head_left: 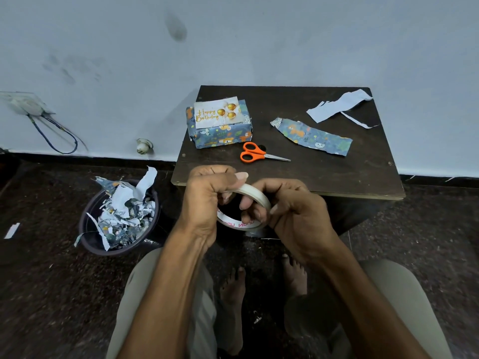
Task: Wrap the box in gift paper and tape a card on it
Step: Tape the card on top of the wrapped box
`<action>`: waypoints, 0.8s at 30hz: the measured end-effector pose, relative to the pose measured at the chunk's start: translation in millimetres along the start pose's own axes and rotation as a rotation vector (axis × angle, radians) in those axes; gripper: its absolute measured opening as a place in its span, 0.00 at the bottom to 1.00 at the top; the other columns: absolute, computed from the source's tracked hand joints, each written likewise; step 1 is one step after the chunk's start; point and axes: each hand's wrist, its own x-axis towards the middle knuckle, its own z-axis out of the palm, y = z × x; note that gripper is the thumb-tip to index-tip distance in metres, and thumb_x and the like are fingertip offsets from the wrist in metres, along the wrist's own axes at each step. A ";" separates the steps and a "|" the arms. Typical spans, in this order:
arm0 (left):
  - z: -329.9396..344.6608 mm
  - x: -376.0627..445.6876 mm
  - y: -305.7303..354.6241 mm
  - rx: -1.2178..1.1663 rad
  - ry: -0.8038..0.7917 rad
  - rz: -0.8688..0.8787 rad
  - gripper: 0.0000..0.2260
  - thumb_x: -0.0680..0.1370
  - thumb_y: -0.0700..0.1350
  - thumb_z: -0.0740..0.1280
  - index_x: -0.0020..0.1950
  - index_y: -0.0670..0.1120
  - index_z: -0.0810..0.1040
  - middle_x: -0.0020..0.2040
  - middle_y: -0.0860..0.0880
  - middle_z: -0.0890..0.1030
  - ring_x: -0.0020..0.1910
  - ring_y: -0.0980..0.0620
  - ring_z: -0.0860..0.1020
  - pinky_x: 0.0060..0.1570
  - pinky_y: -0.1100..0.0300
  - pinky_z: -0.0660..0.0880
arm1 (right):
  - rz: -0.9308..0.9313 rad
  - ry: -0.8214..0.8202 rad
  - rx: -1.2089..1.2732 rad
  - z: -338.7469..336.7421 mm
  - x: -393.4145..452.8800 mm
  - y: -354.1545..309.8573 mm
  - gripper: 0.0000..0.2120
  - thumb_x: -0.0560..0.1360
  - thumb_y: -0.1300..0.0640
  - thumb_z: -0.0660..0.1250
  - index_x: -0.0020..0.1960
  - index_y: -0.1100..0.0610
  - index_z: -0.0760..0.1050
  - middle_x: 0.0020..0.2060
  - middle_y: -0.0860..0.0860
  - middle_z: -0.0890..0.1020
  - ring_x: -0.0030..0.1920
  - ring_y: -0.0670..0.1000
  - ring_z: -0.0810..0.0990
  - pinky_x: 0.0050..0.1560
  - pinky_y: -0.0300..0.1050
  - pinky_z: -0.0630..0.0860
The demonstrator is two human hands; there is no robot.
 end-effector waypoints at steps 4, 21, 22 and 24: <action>2.7 -1.8 4.9 0.002 0.051 -0.007 0.12 0.63 0.38 0.69 0.34 0.33 0.68 0.20 0.43 0.69 0.19 0.38 0.71 0.22 0.58 0.68 | 0.009 0.004 -0.012 3.0 -2.2 -4.2 0.16 0.67 0.61 0.57 0.43 0.71 0.78 0.27 0.53 0.77 0.33 0.57 0.75 0.41 0.48 0.71; -0.6 1.9 -1.3 0.072 0.062 0.020 0.15 0.62 0.40 0.71 0.28 0.34 0.66 0.29 0.46 0.62 0.28 0.47 0.56 0.31 0.56 0.55 | 0.029 0.139 -0.054 6.1 0.8 0.3 0.15 0.55 0.65 0.55 0.29 0.61 0.81 0.28 0.60 0.79 0.32 0.54 0.73 0.31 0.38 0.68; -0.4 2.0 -1.1 0.068 0.067 0.017 0.15 0.62 0.40 0.71 0.29 0.33 0.66 0.29 0.46 0.62 0.28 0.46 0.56 0.30 0.57 0.55 | 0.020 0.142 -0.058 5.9 0.9 1.7 0.15 0.55 0.66 0.55 0.29 0.61 0.81 0.28 0.59 0.79 0.33 0.54 0.73 0.30 0.35 0.69; -1.2 2.7 -0.6 0.053 0.099 -0.007 0.15 0.61 0.40 0.72 0.30 0.33 0.67 0.28 0.44 0.64 0.27 0.46 0.59 0.30 0.55 0.56 | 0.006 0.123 -0.022 4.6 0.2 2.5 0.17 0.56 0.66 0.55 0.32 0.61 0.83 0.32 0.60 0.81 0.34 0.55 0.76 0.32 0.35 0.72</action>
